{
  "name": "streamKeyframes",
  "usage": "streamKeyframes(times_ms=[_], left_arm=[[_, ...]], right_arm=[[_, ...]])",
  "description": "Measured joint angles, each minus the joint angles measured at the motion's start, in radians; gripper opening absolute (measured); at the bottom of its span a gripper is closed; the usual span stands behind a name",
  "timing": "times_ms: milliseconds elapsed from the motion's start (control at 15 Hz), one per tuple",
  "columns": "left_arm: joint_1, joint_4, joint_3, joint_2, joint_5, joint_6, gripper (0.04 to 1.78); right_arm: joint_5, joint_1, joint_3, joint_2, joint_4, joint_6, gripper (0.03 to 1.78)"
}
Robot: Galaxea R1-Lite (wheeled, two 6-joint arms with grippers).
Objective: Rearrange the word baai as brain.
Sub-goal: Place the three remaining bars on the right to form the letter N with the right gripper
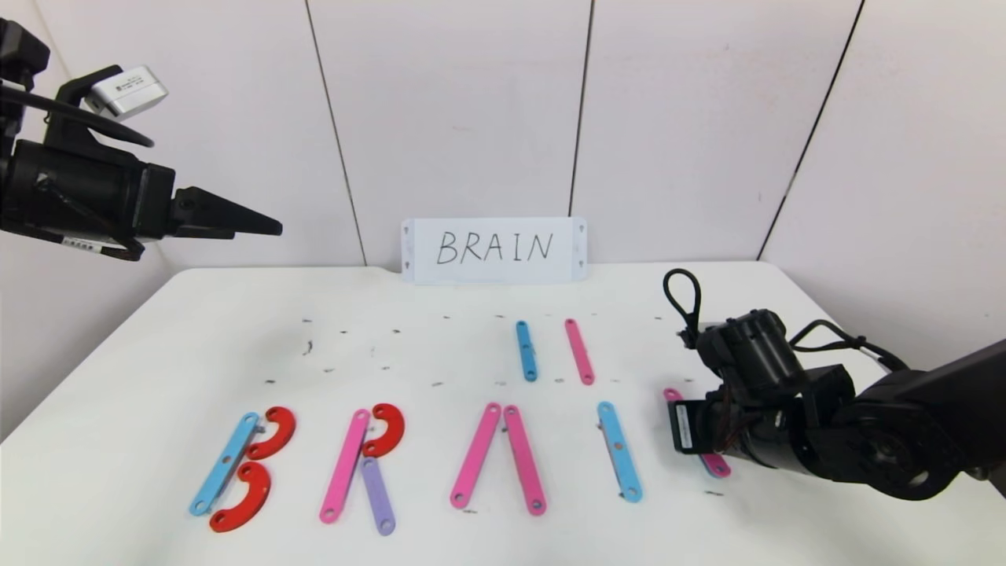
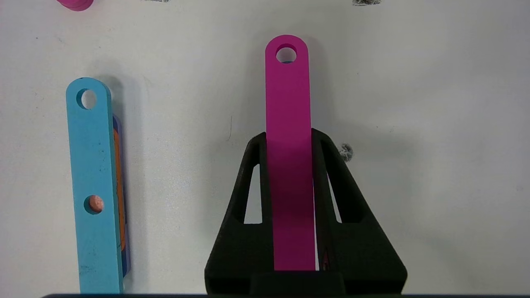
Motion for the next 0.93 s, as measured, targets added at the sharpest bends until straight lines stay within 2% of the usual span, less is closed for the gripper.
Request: streamKeyframes(times_ms=[200,400,533,733,933], left_arm=[[0.000,0.000,0.000,0.000,-0.001,0.000,1.74],[0.000,0.000,0.000,0.000,0.000,0.000,1.74],[0.000,0.000,0.000,0.000,-0.001,0.000,1.74],[0.000,0.000,0.000,0.000,0.000,0.000,1.74],[0.000,0.000,0.000,0.000,0.000,0.000,1.74]], right_arm=[[0.003,0.000,0.001,0.000,0.000,-0.001,0.32],[0.003,0.000,0.003,0.000,0.002,0.000,0.49],[0.003,0.000,0.003,0.000,0.003,-0.001,0.75],[0.003,0.000,0.003,0.000,0.002,-0.001,1.29],[0.003,-0.003,-0.012,-0.007,0.006,-0.002,1.62]])
